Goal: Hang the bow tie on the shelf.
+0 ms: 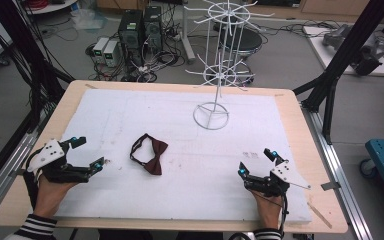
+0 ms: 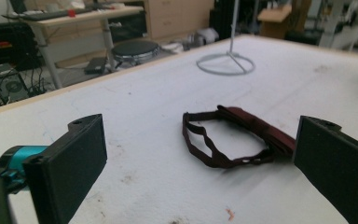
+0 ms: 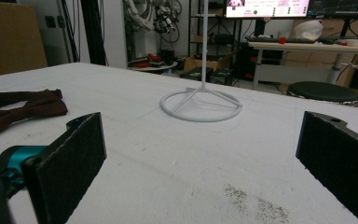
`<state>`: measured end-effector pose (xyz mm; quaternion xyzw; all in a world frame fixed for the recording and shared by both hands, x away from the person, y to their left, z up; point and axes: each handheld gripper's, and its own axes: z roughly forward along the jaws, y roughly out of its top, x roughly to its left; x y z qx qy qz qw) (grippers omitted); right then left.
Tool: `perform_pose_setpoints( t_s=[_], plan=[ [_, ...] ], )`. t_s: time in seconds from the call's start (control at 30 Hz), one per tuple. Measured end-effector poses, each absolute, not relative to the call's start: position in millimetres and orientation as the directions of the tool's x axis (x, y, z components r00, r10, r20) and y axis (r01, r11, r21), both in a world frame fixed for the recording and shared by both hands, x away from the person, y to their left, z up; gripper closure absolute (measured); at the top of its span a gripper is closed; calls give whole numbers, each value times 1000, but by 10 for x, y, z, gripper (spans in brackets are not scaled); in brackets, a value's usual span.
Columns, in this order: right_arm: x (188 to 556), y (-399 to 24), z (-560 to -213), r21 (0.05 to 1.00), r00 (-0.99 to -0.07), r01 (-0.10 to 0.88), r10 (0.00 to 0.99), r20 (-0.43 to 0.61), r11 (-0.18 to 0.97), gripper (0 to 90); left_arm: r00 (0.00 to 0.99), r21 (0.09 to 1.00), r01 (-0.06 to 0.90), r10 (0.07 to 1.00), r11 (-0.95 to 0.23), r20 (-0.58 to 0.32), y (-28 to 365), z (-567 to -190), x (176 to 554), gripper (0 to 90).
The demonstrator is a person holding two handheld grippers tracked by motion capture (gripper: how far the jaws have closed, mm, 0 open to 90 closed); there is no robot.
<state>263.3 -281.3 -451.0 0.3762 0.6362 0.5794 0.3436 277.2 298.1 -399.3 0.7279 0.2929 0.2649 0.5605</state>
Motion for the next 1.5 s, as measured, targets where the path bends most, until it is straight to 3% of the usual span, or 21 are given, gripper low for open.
perform_pose_setpoints(
  t_s=[0.7, 1.5],
  plan=[
    [2633, -2822, -4511, 996, -479, 77, 878, 6, 35, 7, 786, 887, 252, 617, -386, 45, 2431, -3758, 3023, 34],
    [2626, -2823, -4512, 996, -481, 84, 877, 19, 24, 7, 845, 759, 335, 535, -558, 20, 1827, -3840, 3212, 34]
  ],
)
